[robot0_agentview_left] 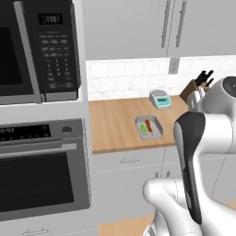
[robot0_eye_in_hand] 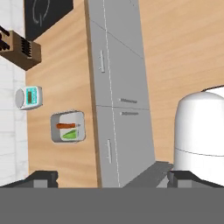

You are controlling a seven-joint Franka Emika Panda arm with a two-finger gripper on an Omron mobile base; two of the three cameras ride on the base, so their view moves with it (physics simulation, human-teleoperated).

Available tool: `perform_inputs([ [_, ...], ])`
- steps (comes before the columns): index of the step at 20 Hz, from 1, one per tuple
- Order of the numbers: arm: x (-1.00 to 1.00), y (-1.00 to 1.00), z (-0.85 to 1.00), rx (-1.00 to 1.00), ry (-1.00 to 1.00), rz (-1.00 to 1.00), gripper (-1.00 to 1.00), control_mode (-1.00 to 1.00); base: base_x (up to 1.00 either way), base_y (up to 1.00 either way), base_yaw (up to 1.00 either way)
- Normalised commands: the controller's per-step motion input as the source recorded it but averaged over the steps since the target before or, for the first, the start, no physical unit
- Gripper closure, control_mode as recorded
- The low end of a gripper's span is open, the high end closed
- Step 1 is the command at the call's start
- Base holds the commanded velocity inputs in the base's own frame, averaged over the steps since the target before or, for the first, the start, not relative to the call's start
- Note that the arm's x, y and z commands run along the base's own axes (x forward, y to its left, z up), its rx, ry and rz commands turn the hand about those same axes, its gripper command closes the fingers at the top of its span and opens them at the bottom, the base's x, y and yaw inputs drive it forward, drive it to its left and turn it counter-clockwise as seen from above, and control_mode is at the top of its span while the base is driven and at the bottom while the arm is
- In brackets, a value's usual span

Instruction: Take the meat container that has the chicken drumstick and place it on the second highest rack of the freezer. Then take the vegetable container that has the carrot and lemon wedge and place it on the highest rack of the freezer.

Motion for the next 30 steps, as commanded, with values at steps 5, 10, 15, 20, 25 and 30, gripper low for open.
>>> perform_inputs([
  [5, 0.00, 0.00, 0.00, 0.00, 0.00, 0.00, -1.00, 1.00, 0.54, -0.30, 0.02],
  [10, 0.13, -0.10, -0.07, 0.00, 0.01, 0.03, -1.00, -1.00, 0.18, -0.14, 0.03],
  [15, 0.63, -0.32, -0.08, 0.00, 0.14, 0.11, -1.00, -1.00, 0.00, 0.00, 0.00],
  [20, 0.72, -0.11, -0.44, 0.00, 0.27, 0.11, -1.00, -1.00, 0.00, 0.00, 0.00],
  [25, 0.54, 0.00, -0.85, 0.00, 0.17, 0.10, -1.00, -1.00, 0.00, 0.00, 0.00],
  [30, 0.36, -0.15, -0.83, 0.02, -0.02, 0.10, -1.00, -1.00, 0.00, 0.00, 0.00],
])
